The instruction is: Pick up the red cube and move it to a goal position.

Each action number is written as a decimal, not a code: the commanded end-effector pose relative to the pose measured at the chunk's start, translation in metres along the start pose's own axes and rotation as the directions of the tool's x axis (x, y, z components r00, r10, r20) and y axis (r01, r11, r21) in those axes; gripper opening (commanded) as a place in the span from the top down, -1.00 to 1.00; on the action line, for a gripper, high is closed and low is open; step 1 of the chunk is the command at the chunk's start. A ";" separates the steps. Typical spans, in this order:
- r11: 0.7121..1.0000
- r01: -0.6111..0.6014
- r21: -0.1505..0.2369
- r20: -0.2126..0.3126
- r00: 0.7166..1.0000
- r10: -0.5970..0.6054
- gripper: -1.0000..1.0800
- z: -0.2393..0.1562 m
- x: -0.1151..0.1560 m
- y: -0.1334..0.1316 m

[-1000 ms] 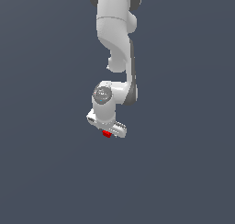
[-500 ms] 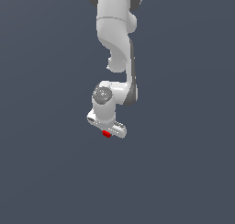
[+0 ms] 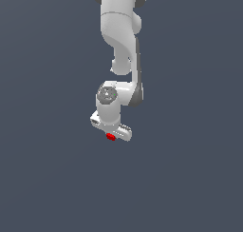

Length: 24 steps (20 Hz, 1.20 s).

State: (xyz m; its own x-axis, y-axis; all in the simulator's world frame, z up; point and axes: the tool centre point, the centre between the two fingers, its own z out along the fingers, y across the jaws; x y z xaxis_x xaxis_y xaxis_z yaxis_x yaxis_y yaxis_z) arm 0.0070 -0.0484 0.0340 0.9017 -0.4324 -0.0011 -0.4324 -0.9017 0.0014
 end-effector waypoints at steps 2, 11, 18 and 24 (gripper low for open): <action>1.000 0.000 0.001 -0.001 1.000 0.000 1.00 -0.016 -0.004 -0.003; 1.000 0.000 0.001 -0.001 1.000 0.000 1.00 -0.086 -0.026 -0.015; 1.000 -0.001 0.001 -0.001 1.000 0.001 1.00 -0.165 -0.049 -0.027; 1.000 -0.002 0.000 -0.002 1.000 0.002 1.00 -0.236 -0.070 -0.039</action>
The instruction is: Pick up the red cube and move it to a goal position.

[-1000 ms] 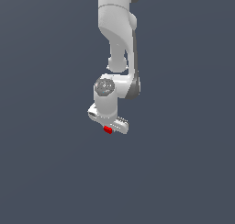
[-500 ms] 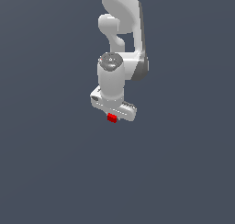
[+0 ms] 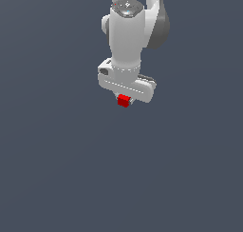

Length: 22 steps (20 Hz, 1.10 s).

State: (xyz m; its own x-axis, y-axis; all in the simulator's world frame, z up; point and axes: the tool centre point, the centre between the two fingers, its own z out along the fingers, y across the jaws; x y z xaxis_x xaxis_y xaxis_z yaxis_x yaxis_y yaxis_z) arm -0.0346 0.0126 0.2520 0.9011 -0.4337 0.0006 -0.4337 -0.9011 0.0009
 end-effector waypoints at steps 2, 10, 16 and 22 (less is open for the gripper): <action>1.000 0.000 -0.001 0.000 1.000 0.000 1.00 -0.042 -0.012 -0.007; 1.000 -0.001 -0.001 0.000 1.000 0.001 1.00 -0.129 -0.036 -0.023; 1.000 -0.001 0.000 0.000 1.000 0.001 1.00 -0.180 -0.049 -0.033; 1.000 0.000 0.000 0.000 1.000 0.000 1.00 -0.211 -0.055 -0.040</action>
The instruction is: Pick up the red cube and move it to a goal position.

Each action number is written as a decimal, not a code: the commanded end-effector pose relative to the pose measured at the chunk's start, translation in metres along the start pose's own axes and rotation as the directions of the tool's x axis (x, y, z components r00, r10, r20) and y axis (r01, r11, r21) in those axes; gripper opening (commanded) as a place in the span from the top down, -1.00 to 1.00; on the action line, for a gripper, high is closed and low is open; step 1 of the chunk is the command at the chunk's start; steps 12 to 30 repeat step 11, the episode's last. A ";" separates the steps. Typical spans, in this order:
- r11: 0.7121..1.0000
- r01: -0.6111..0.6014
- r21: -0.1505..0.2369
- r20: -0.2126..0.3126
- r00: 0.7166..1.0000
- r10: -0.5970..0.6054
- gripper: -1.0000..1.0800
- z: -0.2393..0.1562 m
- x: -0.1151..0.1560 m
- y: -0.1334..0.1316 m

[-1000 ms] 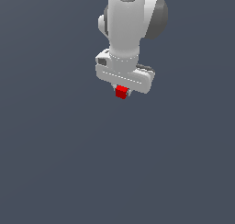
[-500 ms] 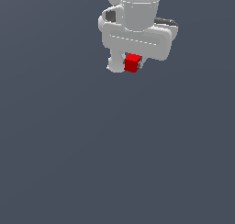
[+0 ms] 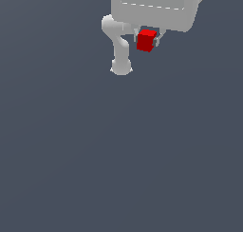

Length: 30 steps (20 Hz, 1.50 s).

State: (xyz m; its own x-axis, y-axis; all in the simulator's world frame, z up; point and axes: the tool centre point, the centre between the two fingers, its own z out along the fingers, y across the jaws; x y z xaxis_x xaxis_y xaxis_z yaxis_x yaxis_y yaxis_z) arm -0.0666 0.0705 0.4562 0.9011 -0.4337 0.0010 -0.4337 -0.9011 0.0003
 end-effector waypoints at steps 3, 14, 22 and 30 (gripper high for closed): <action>1.000 0.000 0.000 0.001 1.000 0.000 1.00 -0.016 -0.003 -0.003; 1.000 0.000 0.000 0.001 1.000 0.000 1.00 -0.018 -0.003 -0.005; 1.000 0.000 0.000 0.001 1.000 0.000 1.00 -0.018 -0.003 -0.005; 1.000 0.000 0.000 0.001 1.000 0.000 1.00 -0.018 -0.003 -0.005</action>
